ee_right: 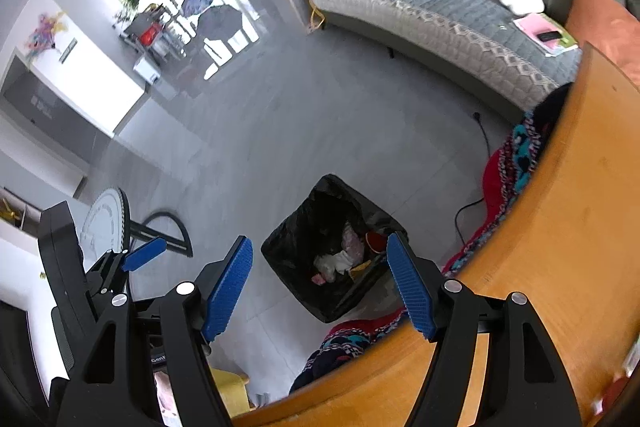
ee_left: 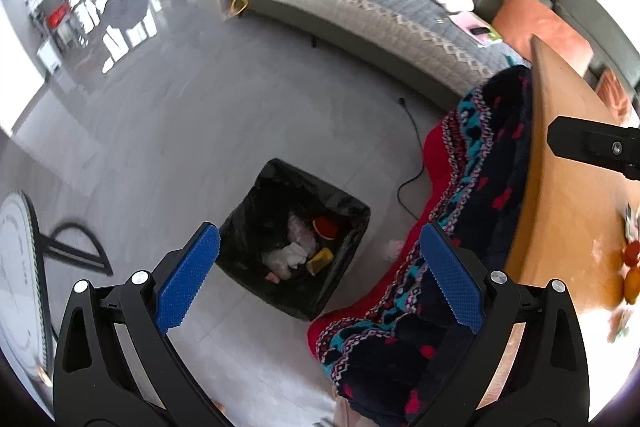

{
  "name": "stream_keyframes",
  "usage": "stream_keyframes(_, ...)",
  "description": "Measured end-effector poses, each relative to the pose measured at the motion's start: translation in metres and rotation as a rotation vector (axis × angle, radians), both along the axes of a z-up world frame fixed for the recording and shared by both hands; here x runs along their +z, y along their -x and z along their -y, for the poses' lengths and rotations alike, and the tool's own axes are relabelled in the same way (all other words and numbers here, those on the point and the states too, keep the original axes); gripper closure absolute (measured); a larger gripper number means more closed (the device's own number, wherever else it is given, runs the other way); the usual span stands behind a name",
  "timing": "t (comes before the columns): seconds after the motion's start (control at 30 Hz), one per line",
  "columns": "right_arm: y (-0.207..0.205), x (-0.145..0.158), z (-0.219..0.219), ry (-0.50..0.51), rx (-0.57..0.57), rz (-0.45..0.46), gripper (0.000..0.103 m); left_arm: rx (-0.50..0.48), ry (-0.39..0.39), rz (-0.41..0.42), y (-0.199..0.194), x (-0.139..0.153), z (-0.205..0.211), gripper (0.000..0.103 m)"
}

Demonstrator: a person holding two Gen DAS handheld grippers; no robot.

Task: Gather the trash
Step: 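Carry block and paddle to the bin and open both tools over it, then grasp the red plastic cap with left tool while right tool grasps the orange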

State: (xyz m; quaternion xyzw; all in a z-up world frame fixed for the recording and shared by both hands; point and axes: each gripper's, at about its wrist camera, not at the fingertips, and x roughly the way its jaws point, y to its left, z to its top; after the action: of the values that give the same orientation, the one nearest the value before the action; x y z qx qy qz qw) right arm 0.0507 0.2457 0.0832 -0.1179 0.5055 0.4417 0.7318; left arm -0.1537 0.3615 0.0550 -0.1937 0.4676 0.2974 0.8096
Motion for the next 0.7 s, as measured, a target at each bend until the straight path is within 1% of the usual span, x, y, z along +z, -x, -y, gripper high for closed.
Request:
stream_keyframes(0.17,-0.007,0.006,0.044,-0.013,-0.064,0.005,0.032,-0.086,-0.006,0.031,-0.022,0.012,0.035,0.006)
stream_keyframes(0.43,-0.026,0.016,0.146,-0.019,-0.207,0.028,0.032,-0.260,0.012,0.053,-0.071,0.020,0.110,0.006)
stream_keyframes(0.53,-0.032,0.014,0.191,-0.002,-0.274,0.047,0.032,-0.329,0.031,0.057,-0.090,0.020,0.142,0.006)
stream_keyframes(0.7,-0.042,0.002,0.261,0.037,-0.389,0.057,0.032,-0.446,0.044,0.041,-0.118,0.017,0.193,0.006)
